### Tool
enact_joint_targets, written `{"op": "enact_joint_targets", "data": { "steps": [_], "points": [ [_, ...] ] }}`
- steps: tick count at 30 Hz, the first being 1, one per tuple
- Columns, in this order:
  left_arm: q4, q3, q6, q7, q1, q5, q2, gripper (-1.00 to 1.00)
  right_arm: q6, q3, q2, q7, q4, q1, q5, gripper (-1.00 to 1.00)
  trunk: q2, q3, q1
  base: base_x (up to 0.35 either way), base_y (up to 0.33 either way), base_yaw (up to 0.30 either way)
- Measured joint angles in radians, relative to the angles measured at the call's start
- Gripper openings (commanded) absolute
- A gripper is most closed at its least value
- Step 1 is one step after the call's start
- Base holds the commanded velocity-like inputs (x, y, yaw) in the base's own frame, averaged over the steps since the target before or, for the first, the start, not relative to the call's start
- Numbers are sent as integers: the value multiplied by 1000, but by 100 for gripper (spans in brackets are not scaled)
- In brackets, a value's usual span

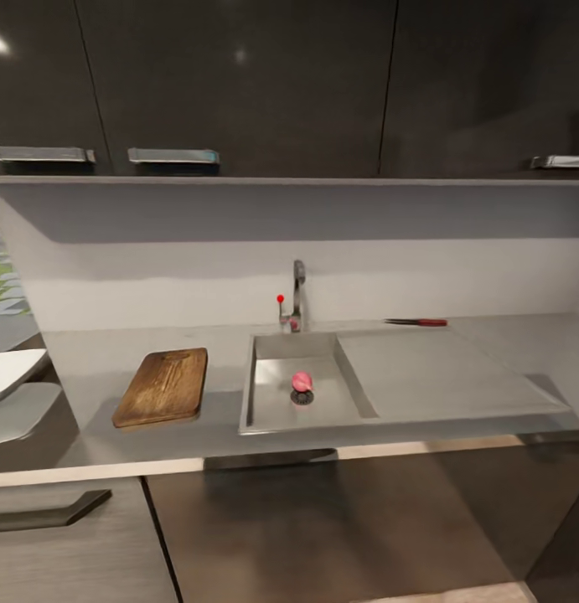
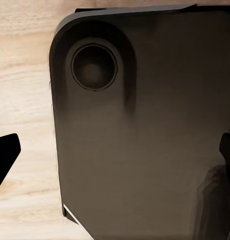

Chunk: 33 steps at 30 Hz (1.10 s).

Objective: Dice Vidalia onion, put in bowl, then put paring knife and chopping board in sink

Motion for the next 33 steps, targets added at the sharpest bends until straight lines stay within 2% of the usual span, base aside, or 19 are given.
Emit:
{"op": "enact_joint_targets", "data": {
  "steps": [6,17,20,29,33],
  "points": [
    [0,0,0,0,0,1,0,100,1,0,-2,0,0,0,0,100,0,-1,0,90,-85,145],
    [-3,1,0,0,0,-1,3,100,-3,0,-5,1,-2,0,2,100,0,-1,0,3,-2,14],
    [-12,3,-2,1,0,-1,5,100,-20,0,-6,1,-28,0,3,100,0,-1,0,0,0,0],
    [-145,5,-9,6,0,-1,5,100,-109,1,-9,1,-126,0,3,100,0,-1,0,0,0,0],
    [-191,6,-39,7,0,0,6,100,-155,1,-11,0,-149,0,4,100,0,-1,0,0,0,0]
  ]
}}
